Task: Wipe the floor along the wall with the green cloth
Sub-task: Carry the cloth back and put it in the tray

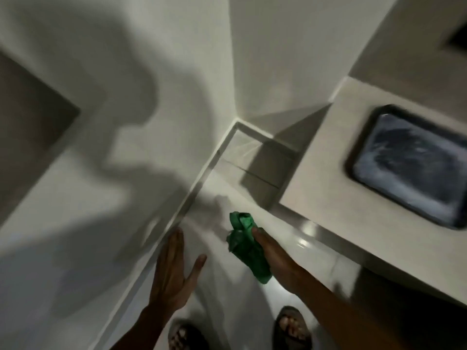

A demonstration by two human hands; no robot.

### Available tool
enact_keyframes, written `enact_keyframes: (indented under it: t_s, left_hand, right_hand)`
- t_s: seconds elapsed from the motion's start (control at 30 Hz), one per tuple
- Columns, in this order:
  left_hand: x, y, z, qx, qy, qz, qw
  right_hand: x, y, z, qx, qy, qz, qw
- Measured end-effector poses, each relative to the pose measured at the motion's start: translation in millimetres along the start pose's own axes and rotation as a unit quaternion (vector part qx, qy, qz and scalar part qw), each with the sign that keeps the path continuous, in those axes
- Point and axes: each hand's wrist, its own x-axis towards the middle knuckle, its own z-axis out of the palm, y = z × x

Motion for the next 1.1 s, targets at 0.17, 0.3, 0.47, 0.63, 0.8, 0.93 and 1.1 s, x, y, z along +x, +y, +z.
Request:
enact_keyframes:
  t_s: [0.17,0.3,0.47,0.63,0.8,0.93,1.1]
  left_hand:
    - [-24.4,89.6,-65.9,0.018,-0.011,0.085,0.996]
    - [-44.0,172.6,-96.4,0.010,-0.005,0.146,0.989]
    - [-38.1,267.9,-94.5,0.012,-0.002,0.225,0.974]
    - [-4.6,335.9,-65.3,0.032,-0.029,0.268,0.962]
    - [36.4,363.6,-23.5,0.074,-0.054,0.319,0.943]
    - [73.6,360.1,9.4,0.140,-0.035,0.388,0.910]
    - [81.6,348.1,26.0,0.189,0.024,0.436,0.880]
  right_hand:
    - [-118.3,-60.1,-6.4,0.137,0.054,-0.026,0.989]
    - [-201.5,-105.5,-35.1,0.172,0.118,-0.075,0.975]
    - [-268.8,-173.2,-99.0,0.130,0.241,-0.152,0.950]
    - [-274.8,-218.1,-169.8,-0.032,0.372,-0.237,0.897]
    - [-225.4,-226.4,-220.2,-0.220,0.512,-0.248,0.792]
    - [-154.9,-196.6,-222.9,-0.370,0.444,-0.113,0.808]
    - [-113.7,-147.7,-206.1,-0.460,0.415,-0.089,0.780]
